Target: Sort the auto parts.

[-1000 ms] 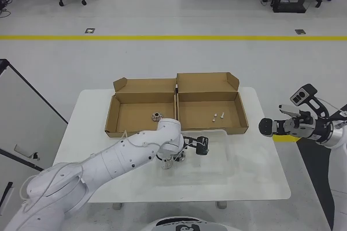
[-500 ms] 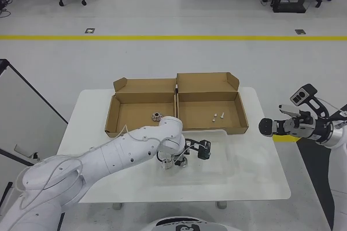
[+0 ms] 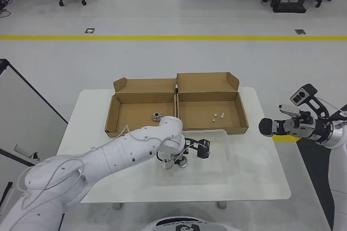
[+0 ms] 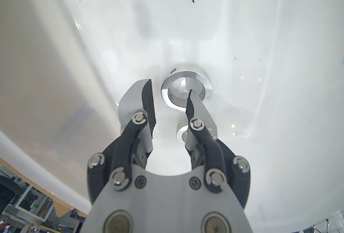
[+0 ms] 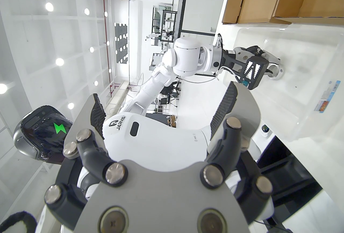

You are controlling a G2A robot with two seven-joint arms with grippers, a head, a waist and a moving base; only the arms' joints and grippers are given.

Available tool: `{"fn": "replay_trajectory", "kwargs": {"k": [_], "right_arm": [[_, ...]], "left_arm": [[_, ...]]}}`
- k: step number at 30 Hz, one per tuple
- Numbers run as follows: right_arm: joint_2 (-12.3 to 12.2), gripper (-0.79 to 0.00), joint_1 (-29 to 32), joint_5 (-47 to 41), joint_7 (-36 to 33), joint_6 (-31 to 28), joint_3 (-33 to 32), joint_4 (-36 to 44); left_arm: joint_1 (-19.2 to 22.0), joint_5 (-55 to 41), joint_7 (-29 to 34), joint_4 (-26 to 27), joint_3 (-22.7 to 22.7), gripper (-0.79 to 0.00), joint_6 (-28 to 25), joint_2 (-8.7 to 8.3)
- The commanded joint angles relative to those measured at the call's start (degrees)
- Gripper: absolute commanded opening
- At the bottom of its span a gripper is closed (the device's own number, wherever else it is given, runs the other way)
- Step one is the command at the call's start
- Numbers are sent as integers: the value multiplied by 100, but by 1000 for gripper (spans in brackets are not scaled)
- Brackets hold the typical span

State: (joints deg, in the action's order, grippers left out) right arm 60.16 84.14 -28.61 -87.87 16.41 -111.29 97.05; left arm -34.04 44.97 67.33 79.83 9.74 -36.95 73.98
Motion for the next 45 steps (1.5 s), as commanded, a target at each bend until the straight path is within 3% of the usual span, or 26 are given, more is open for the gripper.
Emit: {"fn": "replay_trajectory", "kwargs": {"k": [1, 9, 13, 14, 16, 25, 30, 41, 45], "right_arm": [[0, 0, 0, 0, 0, 0, 0, 0], [0, 0, 0, 0, 0, 0, 0, 0], [0, 0, 0, 0, 0, 0, 0, 0], [0, 0, 0, 0, 0, 0, 0, 0], [0, 0, 0, 0, 0, 0, 0, 0], [0, 0, 0, 0, 0, 0, 0, 0], [0, 0, 0, 0, 0, 0, 0, 0], [0, 0, 0, 0, 0, 0, 0, 0], [0, 0, 0, 0, 0, 0, 0, 0]], "left_arm": [[-8, -7, -7, -13, 0, -508, -7, 14], [-94, 106, -41, -97, 0, -526, -41, 84], [-156, 196, -54, -160, 0, -573, -54, 135], [-175, 222, -63, -175, 0, -600, -63, 150], [-215, 297, -70, -224, 0, -785, -70, 183], [-62, -80, 26, -199, 201, -785, 26, 218], [122, -449, 198, 267, 561, -785, 198, 26], [265, -996, 632, 1830, 1558, -785, 632, -678], [255, -1152, 578, 2107, 1694, -785, 577, -831]]}}
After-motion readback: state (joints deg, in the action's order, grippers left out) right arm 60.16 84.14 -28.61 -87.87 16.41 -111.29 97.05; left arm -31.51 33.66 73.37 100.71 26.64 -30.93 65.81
